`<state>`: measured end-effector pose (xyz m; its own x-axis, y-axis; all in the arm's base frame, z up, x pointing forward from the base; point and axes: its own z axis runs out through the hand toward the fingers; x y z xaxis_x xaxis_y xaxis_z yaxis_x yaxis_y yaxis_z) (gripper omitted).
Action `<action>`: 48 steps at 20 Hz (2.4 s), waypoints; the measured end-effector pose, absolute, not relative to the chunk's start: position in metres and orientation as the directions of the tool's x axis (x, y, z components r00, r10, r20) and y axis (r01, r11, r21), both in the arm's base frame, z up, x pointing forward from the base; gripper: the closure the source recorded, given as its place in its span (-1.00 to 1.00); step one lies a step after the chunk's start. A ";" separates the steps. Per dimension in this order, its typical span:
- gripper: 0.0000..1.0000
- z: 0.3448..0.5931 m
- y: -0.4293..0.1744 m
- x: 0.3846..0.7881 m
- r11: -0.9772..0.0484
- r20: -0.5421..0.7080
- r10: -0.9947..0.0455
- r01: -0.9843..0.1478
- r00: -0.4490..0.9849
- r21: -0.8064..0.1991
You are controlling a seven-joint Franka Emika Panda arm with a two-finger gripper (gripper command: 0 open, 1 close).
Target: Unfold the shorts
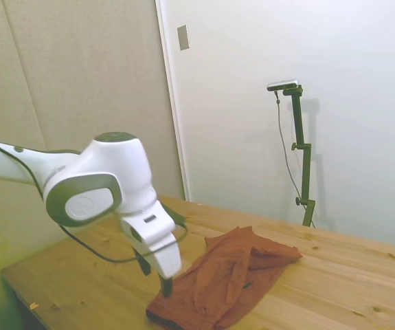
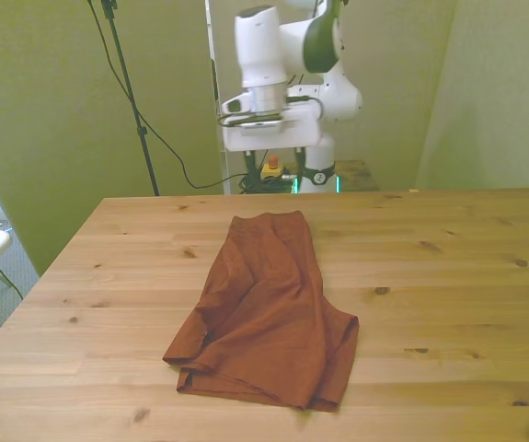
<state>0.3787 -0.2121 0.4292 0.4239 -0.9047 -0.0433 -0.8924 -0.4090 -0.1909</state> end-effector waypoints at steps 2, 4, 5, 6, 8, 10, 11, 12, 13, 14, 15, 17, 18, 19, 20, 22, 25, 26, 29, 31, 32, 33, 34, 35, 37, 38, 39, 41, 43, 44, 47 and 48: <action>-1.00 0.418 -0.246 0.389 -0.383 -0.110 -0.907 -0.905 0.407 -0.188; -1.00 0.406 -0.269 0.403 -0.376 -0.184 -0.895 -0.909 0.407 -0.182; -1.00 0.399 -0.279 0.408 -0.378 -0.222 -0.884 -0.908 0.412 -0.183; -1.00 0.392 -0.288 0.412 -0.381 -0.259 -0.871 -0.907 0.418 -0.183; -1.00 0.380 -0.304 0.419 -0.390 -0.314 -0.847 -0.903 0.429 -0.182; -1.00 0.372 -0.311 0.425 -0.406 -0.349 -0.826 -0.897 0.443 -0.177; -1.00 0.369 -0.311 0.428 -0.411 -0.362 -0.817 -0.894 0.449 -0.180; -1.00 0.368 -0.310 0.431 -0.418 -0.373 -0.808 -0.889 0.457 -0.184; 1.00 0.366 -0.307 0.432 -0.429 -0.386 -0.793 -0.882 0.471 -0.195; 1.00 0.365 -0.304 0.434 -0.442 -0.399 -0.777 -0.873 0.487 -0.205; 1.00 0.364 -0.300 0.435 -0.456 -0.410 -0.760 -0.863 0.505 -0.218; 1.00 0.362 -0.293 0.437 -0.482 -0.419 -0.735 -0.846 0.532 -0.227; 1.00 0.360 -0.290 0.437 -0.491 -0.422 -0.728 -0.840 0.541 -0.229; 1.00 0.358 -0.288 0.436 -0.496 -0.426 -0.722 -0.837 0.545 -0.230; 1.00 0.356 -0.287 0.435 -0.499 -0.429 -0.718 -0.835 0.548 -0.230; 1.00 0.353 -0.286 0.434 -0.501 -0.433 -0.715 -0.835 0.548 -0.230; 1.00 0.352 -0.285 0.433 -0.502 -0.435 -0.713 -0.834 0.549 -0.230; 1.00 0.352 -0.285 0.433 -0.502 -0.435 -0.713 -0.834 0.549 -0.230; 1.00 0.352 -0.286 0.432 -0.501 -0.436 -0.713 -0.834 0.549 -0.230; 1.00 0.351 -0.286 0.432 -0.500 -0.437 -0.714 -0.835 0.547 -0.229; 1.00 0.351 -0.286 0.431 -0.499 -0.437 -0.714 -0.835 0.547 -0.229; 1.00 0.351 -0.287 0.431 -0.499 -0.436 -0.714 -0.835 0.547 -0.230; 1.00 0.352 -0.287 0.431 -0.499 -0.435 -0.715 -0.835 0.547 -0.231; 1.00 0.353 -0.287 0.431 -0.499 -0.434 -0.715 -0.835 0.548 -0.232; 1.00 0.354 -0.287 0.431 -0.499 -0.432 -0.716 -0.835 0.549 -0.233; 1.00 0.355 -0.287 0.430 -0.498 -0.432 -0.716 -0.835 0.548 -0.234; 1.00 0.355 -0.288 0.430 -0.498 -0.431 -0.717 -0.835 0.548 -0.234; 1.00 0.356 -0.288 0.430 -0.496 -0.430 -0.718 -0.836 0.547 -0.235; 1.00 0.359 -0.288 0.430 -0.497 -0.424 -0.719 -0.834 0.551 -0.239; 1.00 0.362 -0.287 0.430 -0.499 -0.420 -0.719 -0.831 0.555 -0.244; 1.00 0.381 -0.274 0.437 -0.522 -0.393 -0.709 -0.811 0.585 -0.264; 1.00 0.388 -0.267 0.441 -0.532 -0.384 -0.705 -0.803 0.596 -0.270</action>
